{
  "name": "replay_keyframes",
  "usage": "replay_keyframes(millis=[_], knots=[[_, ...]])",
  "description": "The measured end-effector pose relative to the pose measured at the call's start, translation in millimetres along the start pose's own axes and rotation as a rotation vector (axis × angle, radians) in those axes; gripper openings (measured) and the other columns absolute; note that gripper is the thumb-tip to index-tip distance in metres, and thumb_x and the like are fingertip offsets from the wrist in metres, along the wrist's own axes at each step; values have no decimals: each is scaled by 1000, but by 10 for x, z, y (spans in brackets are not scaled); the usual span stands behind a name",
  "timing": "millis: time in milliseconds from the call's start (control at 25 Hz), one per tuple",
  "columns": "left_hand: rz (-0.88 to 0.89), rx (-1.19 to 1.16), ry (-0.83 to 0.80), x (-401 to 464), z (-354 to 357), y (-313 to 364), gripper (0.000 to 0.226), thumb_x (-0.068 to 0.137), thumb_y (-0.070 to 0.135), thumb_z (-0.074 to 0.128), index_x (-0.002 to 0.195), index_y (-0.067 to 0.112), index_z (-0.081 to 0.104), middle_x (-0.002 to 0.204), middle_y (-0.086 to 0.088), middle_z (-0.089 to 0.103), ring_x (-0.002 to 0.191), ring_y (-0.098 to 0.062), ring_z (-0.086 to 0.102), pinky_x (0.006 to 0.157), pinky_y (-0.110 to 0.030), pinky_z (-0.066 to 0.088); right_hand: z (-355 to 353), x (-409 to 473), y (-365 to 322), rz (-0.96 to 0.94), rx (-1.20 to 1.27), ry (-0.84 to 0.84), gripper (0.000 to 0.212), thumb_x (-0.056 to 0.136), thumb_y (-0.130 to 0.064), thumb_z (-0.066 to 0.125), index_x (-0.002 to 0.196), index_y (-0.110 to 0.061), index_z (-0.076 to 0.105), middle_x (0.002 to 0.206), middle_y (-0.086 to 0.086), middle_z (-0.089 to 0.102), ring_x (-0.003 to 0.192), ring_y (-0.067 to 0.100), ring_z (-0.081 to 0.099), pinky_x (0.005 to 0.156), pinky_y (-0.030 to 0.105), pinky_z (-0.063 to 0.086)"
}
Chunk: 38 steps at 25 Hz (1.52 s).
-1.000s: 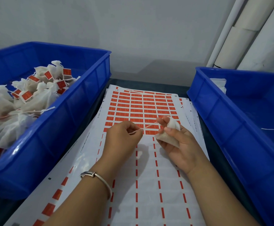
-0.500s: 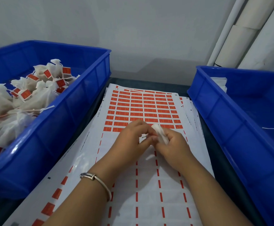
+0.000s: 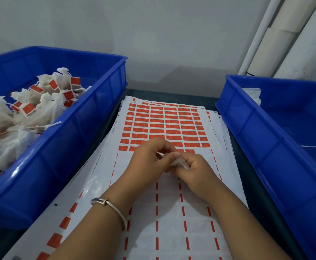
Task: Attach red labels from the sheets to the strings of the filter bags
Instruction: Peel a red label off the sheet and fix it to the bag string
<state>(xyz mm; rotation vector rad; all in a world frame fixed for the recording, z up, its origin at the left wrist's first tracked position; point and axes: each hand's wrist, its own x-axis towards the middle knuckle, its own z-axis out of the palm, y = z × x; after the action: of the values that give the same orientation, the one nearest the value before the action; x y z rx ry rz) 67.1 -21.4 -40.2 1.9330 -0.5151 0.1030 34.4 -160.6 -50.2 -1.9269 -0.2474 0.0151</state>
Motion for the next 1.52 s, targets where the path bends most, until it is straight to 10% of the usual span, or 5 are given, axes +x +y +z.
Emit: replay_keyframes(millis=[520,760,1080,1320,1520], knots=[[-254,-138,49,38,90,1,13,91,28,56,78,29,58,72,12,61,64,5,57,51,-6,42,37,45,60,-52,-60,289,28,80,-16,71,85,-33,50,84,-21,59,85,-9,56,58,5,47],[-466,-393,44,46,95,47,18,88,31,58,84,16,68,86,-10,69,83,-31,64,79,-39,56,87,31,39,-131,-206,442,29,81,-21,71,80,-43,52,80,-29,54,90,-14,50,62,-4,40],[-667,-580,46,74,102,29,15,87,25,63,81,13,69,81,-9,67,74,-22,59,69,-28,53,54,42,61,-133,-363,498,18,80,-22,73,97,-18,69,84,-29,47,73,-8,51,60,-9,33],[-495,-657,-8,59,65,29,7,81,23,67,82,18,63,81,3,71,76,-13,68,67,-22,51,10,71,25,0,-216,506,9,86,-31,66,90,-33,58,81,-29,53,76,-2,55,63,5,35],[-284,-254,-37,6,132,58,29,74,11,76,87,30,57,85,13,66,78,-6,67,62,-12,52,-16,75,19,80,-163,488,10,88,-30,63,87,-36,56,80,-28,53,75,-2,55,61,5,35]])
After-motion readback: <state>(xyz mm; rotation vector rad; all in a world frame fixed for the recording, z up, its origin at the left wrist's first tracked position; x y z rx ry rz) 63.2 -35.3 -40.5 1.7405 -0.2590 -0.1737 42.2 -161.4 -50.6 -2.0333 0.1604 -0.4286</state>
